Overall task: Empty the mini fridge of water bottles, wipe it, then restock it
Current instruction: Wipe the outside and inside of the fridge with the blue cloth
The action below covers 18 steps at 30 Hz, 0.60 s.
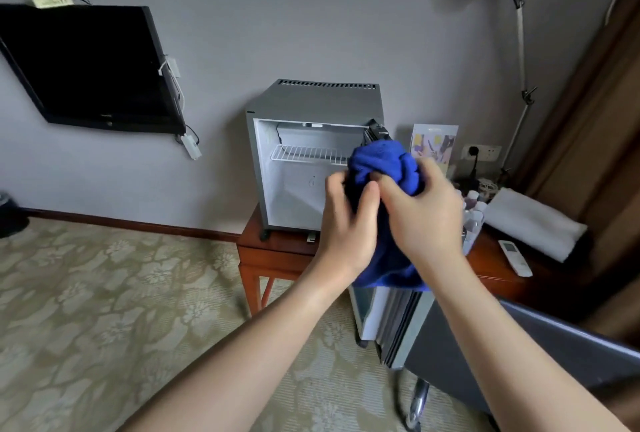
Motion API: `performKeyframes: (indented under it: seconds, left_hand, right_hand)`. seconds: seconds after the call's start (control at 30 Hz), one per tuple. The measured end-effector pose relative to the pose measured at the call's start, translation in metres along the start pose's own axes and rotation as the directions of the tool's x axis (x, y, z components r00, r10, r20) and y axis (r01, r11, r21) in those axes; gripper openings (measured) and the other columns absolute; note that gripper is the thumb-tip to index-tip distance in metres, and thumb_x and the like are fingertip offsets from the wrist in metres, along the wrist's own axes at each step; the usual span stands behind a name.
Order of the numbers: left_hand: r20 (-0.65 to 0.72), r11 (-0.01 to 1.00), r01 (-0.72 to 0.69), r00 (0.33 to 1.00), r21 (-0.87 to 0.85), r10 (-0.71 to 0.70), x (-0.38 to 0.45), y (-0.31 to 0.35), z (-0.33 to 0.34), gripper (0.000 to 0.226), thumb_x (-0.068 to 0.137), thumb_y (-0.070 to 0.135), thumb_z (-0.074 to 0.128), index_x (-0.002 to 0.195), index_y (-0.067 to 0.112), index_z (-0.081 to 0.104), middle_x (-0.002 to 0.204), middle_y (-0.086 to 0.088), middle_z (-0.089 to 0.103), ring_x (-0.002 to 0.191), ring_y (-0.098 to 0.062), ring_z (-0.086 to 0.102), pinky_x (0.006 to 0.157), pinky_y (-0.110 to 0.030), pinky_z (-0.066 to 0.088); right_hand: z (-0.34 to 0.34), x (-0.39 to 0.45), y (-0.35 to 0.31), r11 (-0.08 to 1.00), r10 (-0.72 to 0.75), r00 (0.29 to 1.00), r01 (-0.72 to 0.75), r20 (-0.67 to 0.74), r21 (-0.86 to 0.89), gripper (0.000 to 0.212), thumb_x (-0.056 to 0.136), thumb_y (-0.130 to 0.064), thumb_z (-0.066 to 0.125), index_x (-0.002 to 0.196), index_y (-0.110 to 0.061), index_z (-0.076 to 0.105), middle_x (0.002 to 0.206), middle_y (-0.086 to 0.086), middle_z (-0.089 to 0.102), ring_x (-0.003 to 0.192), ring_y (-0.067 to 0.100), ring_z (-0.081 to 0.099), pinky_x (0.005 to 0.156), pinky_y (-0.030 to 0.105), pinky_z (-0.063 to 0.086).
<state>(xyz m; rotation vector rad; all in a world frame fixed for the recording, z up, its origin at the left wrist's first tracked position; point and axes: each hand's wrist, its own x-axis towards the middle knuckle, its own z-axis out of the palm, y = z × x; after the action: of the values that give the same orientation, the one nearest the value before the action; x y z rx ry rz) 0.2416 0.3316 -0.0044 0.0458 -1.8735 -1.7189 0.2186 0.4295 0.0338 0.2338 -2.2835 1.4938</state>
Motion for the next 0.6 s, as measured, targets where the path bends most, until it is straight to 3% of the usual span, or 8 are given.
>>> performKeyframes:
  seconds: [0.1,0.17,0.23,0.37,0.5,0.6]
  left_hand:
    - [0.055,0.964,0.260,0.965,-0.062,-0.257,0.016,-0.013,-0.024,0.054,0.071,0.070,0.048,0.105,0.026,0.048,0.100,0.009,0.063,0.087,0.007,0.063,0.079,-0.020,0.050]
    - [0.113,0.947,0.321,0.940,0.024,-0.322,0.026,-0.025,-0.046,0.058,0.067,0.073,0.052,0.105,0.029,0.052,0.096,0.014,0.066,0.083,0.009,0.064,0.073,-0.017,0.050]
    - [0.193,0.922,0.380,0.902,0.069,-0.386,0.034,-0.042,-0.067,0.057,0.065,0.070,0.063,0.109,0.035,0.054,0.097,0.019,0.070,0.086,0.009,0.067,0.069,-0.013,0.050]
    - [0.177,0.892,0.443,0.875,0.087,-0.451,0.065,-0.081,-0.099,0.059,0.062,0.070,0.072,0.110,0.040,0.055,0.103,0.017,0.073,0.094,0.001,0.070,0.083,-0.029,0.055]
    - [0.109,0.902,0.424,0.896,0.080,-0.431,0.104,-0.119,-0.124,0.040,0.066,0.067,0.072,0.099,0.051,0.057,0.098,0.021,0.072,0.093,-0.002,0.071,0.088,-0.038,0.057]
    - [0.053,0.885,0.463,0.884,0.054,-0.465,0.143,-0.150,-0.137,0.032,0.067,0.066,0.069,0.094,0.051,0.061,0.093,0.018,0.074,0.089,-0.005,0.072,0.089,-0.043,0.057]
  right_hand:
    - [0.050,-0.001,0.008,0.923,0.263,0.956,-0.289,0.129,0.255,0.032,0.073,-0.054,0.071,0.079,-0.023,0.062,0.069,-0.017,0.068,0.066,0.002,0.063,0.057,0.022,0.044]
    - [0.081,0.001,0.020,0.790,0.416,0.886,-0.463,0.204,0.401,0.035,0.071,-0.053,0.074,0.084,-0.021,0.067,0.078,-0.010,0.073,0.080,0.014,0.071,0.071,0.032,0.056]
    - [0.111,0.004,0.029,0.686,0.486,0.832,-0.553,0.267,0.472,0.045,0.064,-0.054,0.075,0.091,-0.019,0.070,0.090,0.001,0.076,0.087,0.022,0.074,0.085,0.045,0.059]
    - [0.167,0.016,0.033,0.564,0.513,0.763,-0.645,0.393,0.515,0.056,0.059,-0.054,0.077,0.099,-0.015,0.070,0.096,0.009,0.077,0.089,0.027,0.075,0.090,0.051,0.058]
    - [0.219,0.030,0.034,0.507,0.545,0.719,-0.692,0.432,0.513,0.069,0.057,-0.058,0.076,0.109,-0.015,0.061,0.102,0.008,0.074,0.088,0.022,0.076,0.084,0.043,0.060]
    - [0.257,0.040,0.044,0.494,0.512,0.731,-0.681,0.452,0.541,0.058,0.063,-0.051,0.075,0.107,-0.016,0.067,0.099,0.006,0.077,0.093,0.021,0.075,0.084,0.040,0.058]
